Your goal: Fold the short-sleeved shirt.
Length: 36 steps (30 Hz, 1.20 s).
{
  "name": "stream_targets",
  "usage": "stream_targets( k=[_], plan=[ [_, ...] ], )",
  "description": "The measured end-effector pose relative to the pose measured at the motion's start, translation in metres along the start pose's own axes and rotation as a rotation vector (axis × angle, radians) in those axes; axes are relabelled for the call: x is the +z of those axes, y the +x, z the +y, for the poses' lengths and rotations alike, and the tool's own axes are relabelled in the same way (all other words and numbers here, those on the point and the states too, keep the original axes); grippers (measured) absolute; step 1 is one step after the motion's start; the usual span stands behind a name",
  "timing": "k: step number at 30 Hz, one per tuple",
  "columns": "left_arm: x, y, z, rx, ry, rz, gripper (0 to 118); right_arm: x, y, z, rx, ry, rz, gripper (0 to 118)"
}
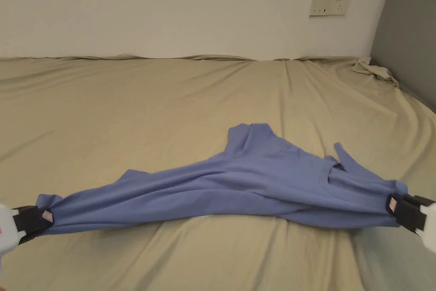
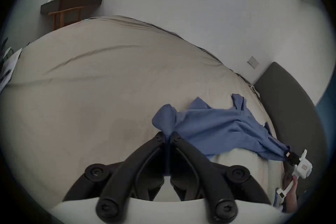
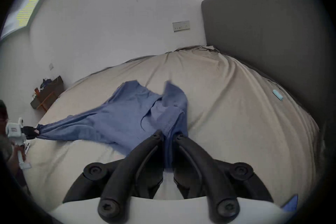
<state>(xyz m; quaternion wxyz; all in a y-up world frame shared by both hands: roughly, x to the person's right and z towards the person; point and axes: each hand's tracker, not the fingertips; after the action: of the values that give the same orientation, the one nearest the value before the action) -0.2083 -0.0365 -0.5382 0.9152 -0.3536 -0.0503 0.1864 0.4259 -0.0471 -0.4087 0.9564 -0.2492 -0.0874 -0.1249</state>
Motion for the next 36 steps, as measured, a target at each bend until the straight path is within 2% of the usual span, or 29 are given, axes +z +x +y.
stream_targets(
  k=[7, 9, 12, 14, 17, 18, 19, 20, 21, 22, 24, 26, 27, 28, 29, 30, 32, 33, 34, 36],
  plan=[
    [0.112, -0.025, -0.058, 0.004, 0.003, -0.032, 3, 0.144, 0.017, -0.060, -0.041, -0.007, 0.028, 9],
    [0.143, -0.030, -0.079, -0.068, -0.006, 0.007, 3, 0.180, 0.024, -0.082, -0.022, -0.054, 0.008, 9],
    [0.164, -0.040, -0.108, -0.113, -0.055, 0.061, 3, 0.206, 0.035, -0.114, -0.011, -0.140, -0.028, 9],
    [0.165, -0.050, -0.121, -0.094, -0.100, 0.081, 3, 0.207, 0.041, -0.128, -0.007, -0.185, -0.038, 9],
    [0.156, -0.061, -0.128, -0.021, -0.162, 0.094, 3, 0.202, 0.034, -0.129, 0.060, -0.236, -0.039, 10],
    [0.156, -0.060, -0.128, 0.000, -0.180, 0.107, 15, 0.198, 0.031, -0.124, 0.092, -0.256, -0.046, 18],
    [0.159, -0.057, -0.127, 0.005, -0.169, 0.119, 45, 0.199, 0.025, -0.116, 0.111, -0.264, -0.058, 39],
    [0.168, -0.053, -0.125, -0.015, -0.156, 0.135, 73, 0.201, 0.019, -0.107, 0.131, -0.267, -0.061, 73],
    [0.182, -0.047, -0.122, -0.070, -0.117, 0.142, 81, 0.207, 0.013, -0.098, 0.125, -0.261, -0.043, 98],
    [0.199, -0.039, -0.119, -0.123, -0.074, 0.142, 81, 0.211, 0.018, -0.095, 0.135, -0.253, -0.031, 104],
    [0.240, -0.010, -0.117, -0.250, 0.008, 0.196, 81, 0.234, -0.003, -0.075, 0.159, -0.176, -0.060, 105],
    [0.286, 0.012, -0.115, -0.316, 0.116, 0.179, 80, 0.261, -0.027, -0.063, 0.186, -0.114, -0.079, 104],
    [0.314, 0.024, -0.122, -0.308, 0.172, 0.115, 78, 0.272, -0.039, -0.058, 0.200, -0.087, -0.081, 99],
    [0.332, 0.030, -0.127, -0.302, 0.235, 0.074, 65, 0.282, -0.047, -0.056, 0.201, -0.052, -0.060, 85],
    [0.350, 0.039, -0.132, -0.303, 0.300, 0.066, 33, 0.293, -0.056, -0.055, 0.202, -0.012, -0.015, 56],
    [0.359, 0.047, -0.135, -0.304, 0.335, 0.093, 0, 0.300, -0.065, -0.057, 0.184, -0.002, 0.015, 5],
    [0.366, 0.052, -0.141, -0.279, 0.343, 0.149, 0, 0.304, -0.077, -0.059, 0.170, -0.009, 0.028, 3],
    [0.368, 0.050, -0.138, -0.290, 0.300, 0.120, 0, 0.308, -0.079, -0.062, 0.171, 0.009, 0.043, 3],
    [0.368, 0.050, -0.137, -0.297, 0.257, 0.105, 0, 0.308, -0.083, -0.063, 0.197, -0.007, 0.074, 3],
    [0.358, 0.048, -0.142, -0.321, 0.280, 0.138, 0, 0.306, -0.089, -0.065, 0.232, -0.023, 0.059, 3]
  ],
)
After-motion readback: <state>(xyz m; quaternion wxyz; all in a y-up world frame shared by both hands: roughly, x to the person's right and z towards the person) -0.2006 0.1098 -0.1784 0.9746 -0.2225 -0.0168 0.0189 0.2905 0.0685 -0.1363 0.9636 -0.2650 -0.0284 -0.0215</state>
